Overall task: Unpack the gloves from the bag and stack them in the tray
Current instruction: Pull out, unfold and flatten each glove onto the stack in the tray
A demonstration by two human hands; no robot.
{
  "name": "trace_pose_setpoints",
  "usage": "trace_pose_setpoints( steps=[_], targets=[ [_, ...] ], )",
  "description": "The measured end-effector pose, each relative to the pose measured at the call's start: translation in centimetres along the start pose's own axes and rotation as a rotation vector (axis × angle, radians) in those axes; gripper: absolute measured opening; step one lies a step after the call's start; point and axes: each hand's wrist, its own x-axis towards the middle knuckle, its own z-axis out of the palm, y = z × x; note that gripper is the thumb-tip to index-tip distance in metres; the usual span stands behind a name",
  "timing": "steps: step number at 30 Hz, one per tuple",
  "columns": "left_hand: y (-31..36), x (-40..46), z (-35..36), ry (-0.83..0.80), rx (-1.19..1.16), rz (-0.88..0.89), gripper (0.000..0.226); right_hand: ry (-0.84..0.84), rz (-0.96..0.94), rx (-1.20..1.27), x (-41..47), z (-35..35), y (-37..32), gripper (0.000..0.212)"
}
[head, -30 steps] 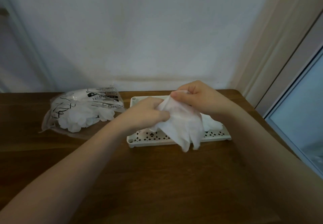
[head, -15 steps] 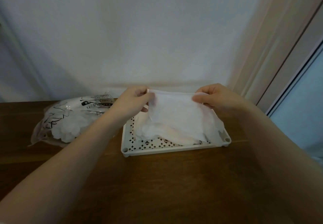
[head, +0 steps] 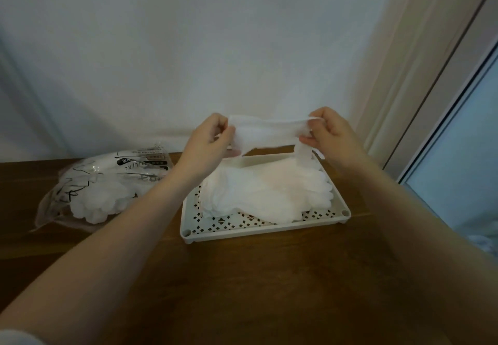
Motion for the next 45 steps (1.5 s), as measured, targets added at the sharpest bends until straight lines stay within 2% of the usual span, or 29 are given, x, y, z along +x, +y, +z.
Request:
trace_pose_setpoints(
  steps=[5, 9, 13, 16, 18, 20, 21, 23, 25, 26, 27, 28, 29, 32, 34, 37, 40, 42, 44, 45],
  targets=[
    [-2.9, -1.3, -0.6, -0.094, 0.106, -0.024, 0.016, -0.057, -0.193, -0.439, -1.2, 0.8, 2.3, 0.016],
    [-3.2, -2.1, -0.8, -0.130, 0.144, 0.020, 0.009, -0.145, -0.299, -0.611, -2.3, 1.1, 2.0, 0.021],
    [-4.3, -3.4, -1.1, -0.280, 0.335, 0.053, 0.016, -0.357, -0.266, -0.838, -3.3, 0.6, 3.1, 0.021],
    [-5.1, -3.8, -1.3, -0.391, 0.592, 0.085, 0.006, -0.537, -0.235, -1.046, -3.9, 0.4, 3.4, 0.027],
    [-5.6, -4.0, -1.5, -0.440, 0.716, 0.102, 0.004, -0.604, -0.205, -1.110, -4.1, 0.3, 3.6, 0.030],
    [-6.0, -4.1, -1.6, -0.474, 0.754, 0.092, 0.005, -0.650, -0.092, -1.179, -4.3, 0.6, 3.5, 0.042],
    [-6.1, -4.2, -1.7, -0.484, 0.747, 0.083, 0.004, -0.632, -0.027, -1.197, -4.3, 0.8, 3.5, 0.052],
    [-6.2, -4.3, -1.5, -0.481, 0.702, 0.064, 0.011, -0.449, -0.017, -1.195, -4.4, 1.3, 3.2, 0.069],
    [-6.0, -4.3, -1.1, -0.456, 0.671, 0.049, 0.026, -0.152, -0.179, -1.143, -4.6, 2.6, 2.6, 0.063],
    [-5.9, -4.3, -0.9, -0.450, 0.674, 0.047, 0.032, -0.052, -0.266, -1.097, -4.8, 3.6, 2.3, 0.054],
    [-6.0, -4.3, -0.6, -0.450, 0.687, 0.049, 0.036, -0.037, -0.313, -1.048, -4.9, 4.7, 2.1, 0.044],
    [-6.1, -4.2, -0.4, -0.449, 0.714, 0.051, 0.038, -0.105, -0.307, -1.006, -5.0, 5.9, 2.1, 0.034],
    [-6.2, -4.1, -0.1, -0.447, 0.750, 0.049, 0.038, -0.213, -0.264, -0.990, -5.1, 6.9, 2.4, 0.034],
    [-6.8, -4.0, 0.4, -0.440, 0.832, 0.025, 0.033, -0.508, -0.083, -1.122, -4.8, 8.4, 4.4, 0.063],
    [-7.1, -4.1, 0.6, -0.449, 0.866, 0.002, 0.029, -0.564, 0.029, -1.193, -4.3, 7.8, 5.9, 0.077],
    [-7.3, -4.1, 0.3, -0.502, 0.897, -0.060, 0.021, -0.597, 0.070, -1.236, -4.0, 6.3, 7.2, 0.091],
    [-7.0, -4.2, 0.3, -0.557, 0.902, -0.118, 0.017, -0.661, 0.135, -1.031, -4.0, 5.2, 7.0, 0.090],
    [-6.5, -4.6, 0.4, -0.557, 0.901, -0.110, 0.015, -0.602, 0.176, -0.895, -4.0, 4.8, 6.6, 0.082],
    [-5.6, -5.3, 0.0, -0.465, 0.840, -0.038, 0.025, -0.423, 0.145, -0.871, -4.1, 5.2, 5.7, 0.068],
    [-4.9, -5.8, -0.4, -0.390, 0.781, 0.013, 0.027, -0.298, 0.052, -0.880, -4.2, 5.6, 5.2, 0.059]
  ],
)
